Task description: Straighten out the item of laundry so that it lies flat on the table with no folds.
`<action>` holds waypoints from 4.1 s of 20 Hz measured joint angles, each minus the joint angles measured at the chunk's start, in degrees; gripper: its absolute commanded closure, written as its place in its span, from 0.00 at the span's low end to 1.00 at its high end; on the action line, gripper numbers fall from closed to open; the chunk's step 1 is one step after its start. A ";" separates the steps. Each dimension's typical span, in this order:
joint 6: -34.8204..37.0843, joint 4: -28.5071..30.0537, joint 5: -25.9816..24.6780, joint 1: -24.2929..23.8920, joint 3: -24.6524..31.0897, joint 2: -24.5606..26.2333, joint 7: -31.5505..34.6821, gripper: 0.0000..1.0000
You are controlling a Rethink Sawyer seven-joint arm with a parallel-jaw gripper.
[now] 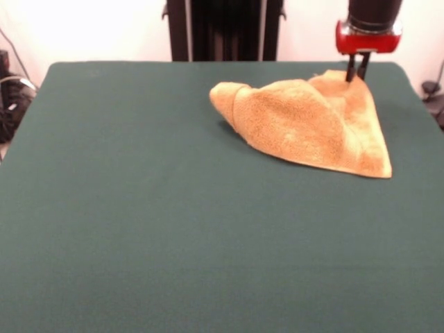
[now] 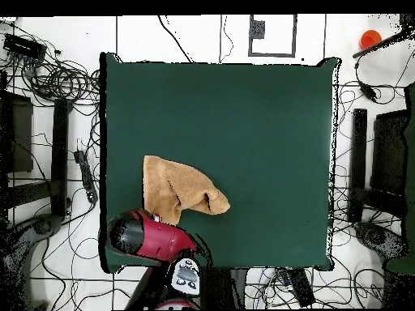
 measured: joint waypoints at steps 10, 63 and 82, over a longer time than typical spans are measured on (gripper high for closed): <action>0.60 0.01 2.24 0.92 -0.23 0.01 0.27 1.00; 6.75 -6.94 6.40 9.84 -5.73 0.64 15.09 1.00; 5.32 -6.78 8.73 13.64 -5.43 1.50 22.45 1.00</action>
